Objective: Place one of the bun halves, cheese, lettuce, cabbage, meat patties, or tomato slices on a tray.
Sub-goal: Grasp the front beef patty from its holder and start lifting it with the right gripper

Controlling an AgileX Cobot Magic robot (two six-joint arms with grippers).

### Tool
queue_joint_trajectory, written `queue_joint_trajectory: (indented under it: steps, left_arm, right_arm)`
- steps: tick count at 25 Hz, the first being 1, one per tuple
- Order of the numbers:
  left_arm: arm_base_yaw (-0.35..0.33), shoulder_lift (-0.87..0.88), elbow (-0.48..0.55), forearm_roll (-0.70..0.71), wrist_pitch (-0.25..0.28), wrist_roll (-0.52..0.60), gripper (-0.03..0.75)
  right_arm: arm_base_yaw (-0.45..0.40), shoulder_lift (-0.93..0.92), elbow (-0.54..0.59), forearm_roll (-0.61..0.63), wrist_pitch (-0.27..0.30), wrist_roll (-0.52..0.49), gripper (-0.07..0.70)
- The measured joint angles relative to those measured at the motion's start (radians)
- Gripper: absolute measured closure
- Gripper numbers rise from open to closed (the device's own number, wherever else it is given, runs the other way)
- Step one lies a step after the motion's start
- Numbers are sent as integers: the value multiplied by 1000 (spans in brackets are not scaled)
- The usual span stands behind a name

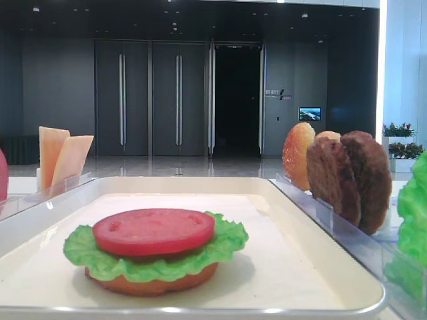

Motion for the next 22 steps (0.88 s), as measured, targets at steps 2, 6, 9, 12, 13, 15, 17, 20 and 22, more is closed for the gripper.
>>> queue_joint_trajectory:
  steps: [2,6,9,12,13,15,17,20,22]
  left_arm:
    - [0,0,0,0,0,0,715]
    - [0,0,0,0,0,0,715]
    - [0,0,0,0,0,0,715]
    - [0,0,0,0,0,0,715]
    - [0,0,0,0,0,0,715]
    - [0,0,0,0,0,0,715]
    - [0,0,0,0,0,0,715]
    - [0,0,0,0,0,0,715]
    - [0,0,0,0,0,0,715]
  right_arm:
    - [68,20,-23,-8,-3,47,171]
    - [193,69,-64,-9,-17,134,171]
    - [273,109,-78,-10,-41,190,171]
    - [333,142,-79,-21,-76,237,171]
    - [348,150,-79,-21,-87,250,171]
    - [372,167,-79,-21,-105,266,171]
    - [389,182,-79,-21,-120,281,171]
    - [395,203,-79,-21,-141,284,171]
    - [395,212,-79,-21,-154,284,171]
